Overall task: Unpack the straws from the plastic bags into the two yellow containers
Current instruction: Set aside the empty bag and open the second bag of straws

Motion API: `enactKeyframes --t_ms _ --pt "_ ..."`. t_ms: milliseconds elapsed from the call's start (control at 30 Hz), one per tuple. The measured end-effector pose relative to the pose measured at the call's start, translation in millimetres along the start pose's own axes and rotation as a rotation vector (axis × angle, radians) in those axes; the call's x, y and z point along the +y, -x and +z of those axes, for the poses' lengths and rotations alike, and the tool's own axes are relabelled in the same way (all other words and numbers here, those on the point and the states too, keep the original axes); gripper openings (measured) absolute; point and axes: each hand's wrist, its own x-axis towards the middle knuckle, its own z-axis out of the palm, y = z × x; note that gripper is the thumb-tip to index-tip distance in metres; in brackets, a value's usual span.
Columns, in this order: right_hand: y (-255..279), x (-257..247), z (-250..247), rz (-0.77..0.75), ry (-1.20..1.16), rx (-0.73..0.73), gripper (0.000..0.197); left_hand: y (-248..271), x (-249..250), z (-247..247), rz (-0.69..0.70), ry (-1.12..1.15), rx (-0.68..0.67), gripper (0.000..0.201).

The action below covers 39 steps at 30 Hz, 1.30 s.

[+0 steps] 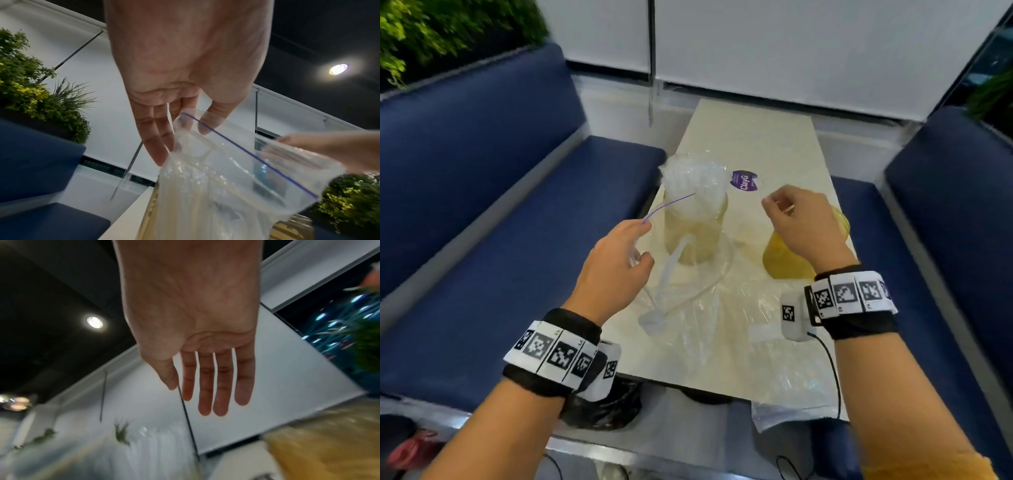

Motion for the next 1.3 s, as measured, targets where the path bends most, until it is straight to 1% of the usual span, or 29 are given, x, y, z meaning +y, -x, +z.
enactKeyframes --t_ms 100,167,233,300,367,400,467,533,600,633,667,733,767,833,867,900,933,967,1067,1133,1200,1233,1267,1300 --pt "31 53 19 0.238 0.204 -0.12 0.024 1 1 5 -0.015 0.066 0.008 0.046" --pt "50 85 33 0.404 0.308 -0.153 0.026 2 -7 9 -0.046 0.077 0.007 0.048" --pt "66 110 42 0.575 0.379 -0.178 0.034 4 -22 13 -0.091 0.057 -0.012 0.053" --pt "78 129 48 0.745 0.373 -0.204 0.044 7 -43 18 -0.151 0.066 -0.041 0.055" --pt "87 144 51 0.875 0.316 -0.221 0.052 12 -61 22 -0.237 0.129 -0.07 0.054" --pt "90 149 52 0.913 0.289 -0.229 0.055 15 -68 25 -0.288 0.158 -0.092 0.053" --pt "94 155 55 0.942 0.264 -0.239 0.057 20 -82 30 -0.359 0.175 -0.134 0.052" --pt "94 156 58 0.924 0.256 -0.216 0.05 25 -93 38 -0.369 0.131 -0.174 0.047" --pt "94 155 59 0.875 0.232 -0.15 0.038 27 -96 43 -0.35 0.082 -0.176 0.034" --pt "93 154 59 0.848 0.221 -0.112 0.031 28 -93 43 -0.352 0.084 -0.179 0.033" --pt "93 153 58 0.825 0.214 -0.08 0.025 27 -88 44 -0.362 0.118 -0.178 0.044" --pt "92 146 53 0.765 0.21 -0.027 0.02 27 -77 47 -0.387 0.205 -0.185 0.075" --pt "90 142 49 0.716 0.217 -0.006 0.019 26 -71 48 -0.362 0.221 -0.196 0.083" --pt "86 132 40 0.593 0.231 0.015 0.017 25 -61 50 -0.318 0.204 -0.238 0.093" --pt "84 126 33 0.532 0.238 0.017 0.017 24 -60 51 -0.313 0.167 -0.261 0.098" --pt "82 120 25 0.479 0.251 0.016 0.018 24 -60 54 -0.314 0.116 -0.28 0.099" --pt "80 112 14 0.438 0.265 0.021 0.02 24 -62 57 -0.317 0.073 -0.289 0.094" --pt "77 104 3 0.407 0.276 0.037 0.021 23 -66 60 -0.317 0.046 -0.29 0.084" --pt "70 82 -33 0.292 0.269 0.121 0.022 21 -81 73 -0.263 0.002 -0.276 0.04" --pt "65 68 -54 0.182 0.206 0.182 0.021 20 -83 82 -0.234 0.002 -0.281 0.027" --pt "60 52 -71 0.069 0.123 0.239 0.021 21 -72 86 -0.24 0.029 -0.307 0.026" --pt "57 44 -77 0.014 0.104 0.258 0.02 22 -64 87 -0.258 0.051 -0.336 0.035" --pt "54 34 -82 -0.042 0.102 0.265 0.02 22 -54 86 -0.283 0.076 -0.356 0.05" --pt "51 27 -84 -0.098 0.112 0.261 0.02 22 -44 83 -0.309 0.098 -0.343 0.066"
